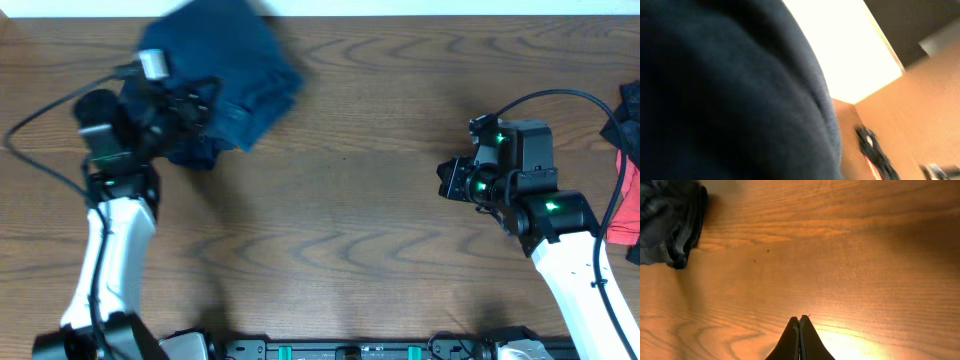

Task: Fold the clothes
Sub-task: 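Carry the shorts with the left gripper onto the upper-left folded garment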

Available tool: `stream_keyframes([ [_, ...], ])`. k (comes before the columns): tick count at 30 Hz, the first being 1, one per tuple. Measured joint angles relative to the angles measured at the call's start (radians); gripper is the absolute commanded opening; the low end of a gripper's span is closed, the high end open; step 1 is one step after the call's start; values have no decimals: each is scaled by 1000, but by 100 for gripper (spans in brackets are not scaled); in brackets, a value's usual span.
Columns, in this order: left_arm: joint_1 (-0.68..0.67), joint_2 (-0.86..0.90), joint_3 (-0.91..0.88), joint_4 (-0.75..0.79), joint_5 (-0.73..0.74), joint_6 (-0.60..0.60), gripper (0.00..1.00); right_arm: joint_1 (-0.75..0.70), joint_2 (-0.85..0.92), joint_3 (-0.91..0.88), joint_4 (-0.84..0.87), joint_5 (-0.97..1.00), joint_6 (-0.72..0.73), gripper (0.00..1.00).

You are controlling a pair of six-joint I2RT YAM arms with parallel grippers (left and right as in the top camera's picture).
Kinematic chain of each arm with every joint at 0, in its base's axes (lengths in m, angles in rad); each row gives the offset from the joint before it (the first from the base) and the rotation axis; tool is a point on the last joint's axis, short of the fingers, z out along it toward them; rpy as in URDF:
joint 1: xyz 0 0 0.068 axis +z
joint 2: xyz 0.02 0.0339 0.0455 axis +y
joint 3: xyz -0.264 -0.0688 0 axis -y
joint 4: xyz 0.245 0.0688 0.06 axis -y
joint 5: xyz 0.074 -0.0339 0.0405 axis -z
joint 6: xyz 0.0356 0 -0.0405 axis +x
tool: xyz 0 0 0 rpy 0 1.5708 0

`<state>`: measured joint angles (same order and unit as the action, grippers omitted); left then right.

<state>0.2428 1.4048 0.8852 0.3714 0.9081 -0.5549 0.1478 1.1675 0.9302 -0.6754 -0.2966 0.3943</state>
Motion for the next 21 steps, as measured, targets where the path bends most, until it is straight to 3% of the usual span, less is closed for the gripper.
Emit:
stream_keyframes([
  [10,187,351,1,421,12,-89,6,0,2,0,-38,0,0,1],
  [21,203,536,1,414,76,-123,7,0,2,0,-61,0,0,1],
])
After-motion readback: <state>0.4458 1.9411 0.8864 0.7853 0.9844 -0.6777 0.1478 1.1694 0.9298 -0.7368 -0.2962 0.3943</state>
